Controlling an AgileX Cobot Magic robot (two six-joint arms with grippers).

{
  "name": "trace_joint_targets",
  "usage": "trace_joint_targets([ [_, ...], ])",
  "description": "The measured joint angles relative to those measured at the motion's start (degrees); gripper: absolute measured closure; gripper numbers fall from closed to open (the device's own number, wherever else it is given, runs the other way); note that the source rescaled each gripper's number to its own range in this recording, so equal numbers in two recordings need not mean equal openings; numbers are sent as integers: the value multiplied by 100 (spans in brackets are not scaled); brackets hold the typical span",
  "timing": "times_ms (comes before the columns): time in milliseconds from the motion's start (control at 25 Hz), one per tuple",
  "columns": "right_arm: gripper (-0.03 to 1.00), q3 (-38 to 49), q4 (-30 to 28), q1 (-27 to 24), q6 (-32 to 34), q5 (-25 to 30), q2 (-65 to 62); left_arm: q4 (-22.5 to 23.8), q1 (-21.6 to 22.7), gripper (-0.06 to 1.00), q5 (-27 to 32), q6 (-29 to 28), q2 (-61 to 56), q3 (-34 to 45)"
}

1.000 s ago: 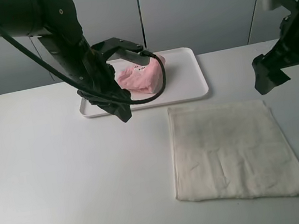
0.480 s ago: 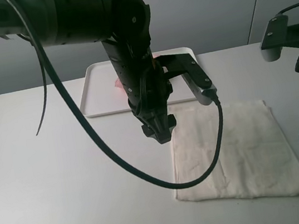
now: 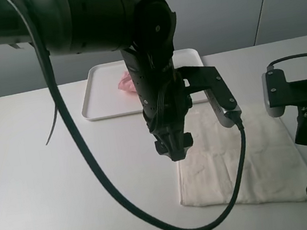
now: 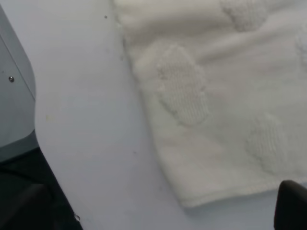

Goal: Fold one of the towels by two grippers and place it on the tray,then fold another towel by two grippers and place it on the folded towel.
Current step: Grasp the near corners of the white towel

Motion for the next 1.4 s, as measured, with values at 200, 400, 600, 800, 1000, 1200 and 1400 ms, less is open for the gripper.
trace_joint_targets([
  [200, -3, 514, 23, 0, -763, -255, 0, 0, -430, -4, -364, 175, 9, 459],
  [400, -3, 727, 10, 0, -1018, -505, 0, 0, -692, -4, -456, 189, 170, 573],
  [600, -3, 932, -146, 0, -1388, -850, 0, 30, -706, -4, -456, 109, 504, 578],
  [800, -3, 1043, -386, 0, -1469, -1156, 0, 30, -760, -4, -456, 80, 568, 578],
  [1000, -3, 1043, -441, 0, -1623, -1179, 0, 52, -886, -4, -471, 80, 568, 629],
  [1200, -3, 1043, -441, 0, -1795, -1182, 0, 78, -913, -4, -471, 80, 578, 752],
  [1400, -3, 1043, -441, 0, -1998, -1192, 0, 90, -957, -4, -493, 80, 707, 752],
])
